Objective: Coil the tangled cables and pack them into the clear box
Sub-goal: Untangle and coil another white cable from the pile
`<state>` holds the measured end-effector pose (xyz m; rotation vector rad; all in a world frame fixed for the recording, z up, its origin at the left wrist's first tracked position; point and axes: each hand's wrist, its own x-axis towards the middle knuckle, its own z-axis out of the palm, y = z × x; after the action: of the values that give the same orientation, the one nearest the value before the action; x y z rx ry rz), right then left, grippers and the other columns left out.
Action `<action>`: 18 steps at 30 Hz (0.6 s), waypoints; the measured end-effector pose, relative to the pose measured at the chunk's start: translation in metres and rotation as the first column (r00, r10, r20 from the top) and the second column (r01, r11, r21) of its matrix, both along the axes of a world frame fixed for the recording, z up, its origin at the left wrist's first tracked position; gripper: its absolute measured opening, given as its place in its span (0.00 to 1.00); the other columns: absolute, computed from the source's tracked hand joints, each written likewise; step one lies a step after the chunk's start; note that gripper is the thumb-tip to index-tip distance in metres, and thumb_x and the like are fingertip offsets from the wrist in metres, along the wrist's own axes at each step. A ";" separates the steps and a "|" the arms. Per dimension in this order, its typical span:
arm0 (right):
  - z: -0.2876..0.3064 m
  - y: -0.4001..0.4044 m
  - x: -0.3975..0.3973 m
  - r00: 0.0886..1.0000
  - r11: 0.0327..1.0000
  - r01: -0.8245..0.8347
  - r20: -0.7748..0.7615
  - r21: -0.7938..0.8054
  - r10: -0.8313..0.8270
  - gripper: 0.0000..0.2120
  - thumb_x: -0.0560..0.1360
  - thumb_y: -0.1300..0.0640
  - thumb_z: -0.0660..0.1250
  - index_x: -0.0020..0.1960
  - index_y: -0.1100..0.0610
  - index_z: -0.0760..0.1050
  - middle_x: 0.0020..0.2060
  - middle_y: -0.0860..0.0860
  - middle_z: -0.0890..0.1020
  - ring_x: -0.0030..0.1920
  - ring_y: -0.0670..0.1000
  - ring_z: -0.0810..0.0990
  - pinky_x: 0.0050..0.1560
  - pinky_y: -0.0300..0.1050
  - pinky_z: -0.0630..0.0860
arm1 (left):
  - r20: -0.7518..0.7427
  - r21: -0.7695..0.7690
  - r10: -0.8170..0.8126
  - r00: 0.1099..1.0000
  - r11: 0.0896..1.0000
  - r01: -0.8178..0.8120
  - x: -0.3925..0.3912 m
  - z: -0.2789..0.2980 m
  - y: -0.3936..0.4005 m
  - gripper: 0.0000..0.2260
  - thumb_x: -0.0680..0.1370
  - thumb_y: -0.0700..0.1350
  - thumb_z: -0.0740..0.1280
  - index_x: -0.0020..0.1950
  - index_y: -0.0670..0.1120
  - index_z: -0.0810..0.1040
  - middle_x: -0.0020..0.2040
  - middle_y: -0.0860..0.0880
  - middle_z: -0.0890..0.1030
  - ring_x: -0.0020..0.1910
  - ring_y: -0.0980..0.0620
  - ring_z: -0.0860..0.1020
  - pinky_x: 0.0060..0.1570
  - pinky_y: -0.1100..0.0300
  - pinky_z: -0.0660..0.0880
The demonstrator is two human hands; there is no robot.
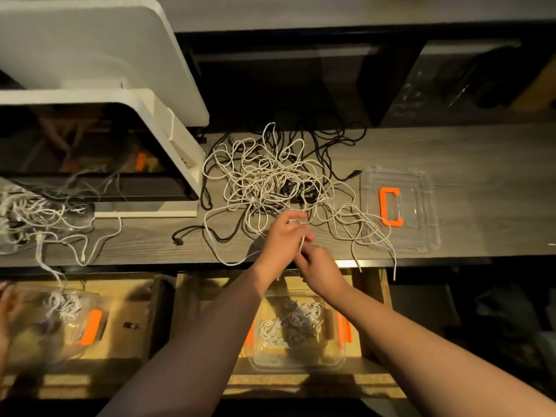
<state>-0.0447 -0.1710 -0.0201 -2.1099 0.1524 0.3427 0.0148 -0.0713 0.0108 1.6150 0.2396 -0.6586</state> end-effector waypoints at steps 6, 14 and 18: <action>0.026 -0.021 -0.012 0.987 0.981 -0.111 -0.095 0.157 0.127 0.14 0.74 0.47 0.66 0.52 0.55 0.81 0.44 0.52 0.84 0.42 0.44 0.79 0.45 0.47 0.75 | 0.233 0.087 -0.001 0.972 0.996 -0.020 -0.026 0.045 -0.001 0.12 0.83 0.37 0.58 0.51 0.53 0.76 0.35 0.51 0.72 0.33 0.53 0.72 0.34 0.63 0.70; 0.083 -0.026 0.028 0.978 0.991 -0.030 0.209 0.130 0.002 0.18 0.79 0.59 0.66 0.67 0.49 0.71 0.63 0.47 0.76 0.59 0.46 0.77 0.60 0.44 0.75 | 0.492 0.209 -0.102 0.864 0.978 -0.003 -0.037 0.123 0.006 0.11 0.84 0.39 0.56 0.54 0.54 0.74 0.34 0.58 0.73 0.30 0.63 0.70 0.35 0.63 0.66; 0.099 -0.010 0.043 0.977 0.980 -0.073 0.209 0.183 0.034 0.05 0.80 0.59 0.64 0.47 0.55 0.78 0.39 0.50 0.80 0.38 0.45 0.75 0.39 0.39 0.72 | 0.477 0.098 0.049 0.878 0.989 -0.108 -0.038 0.148 0.012 0.12 0.81 0.35 0.57 0.52 0.51 0.74 0.28 0.57 0.71 0.28 0.59 0.67 0.33 0.60 0.64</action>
<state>-0.0017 -0.1812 0.0793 -1.9481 -0.0567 0.1622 -0.0231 -0.0589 0.1591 1.8214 -0.0177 -0.1712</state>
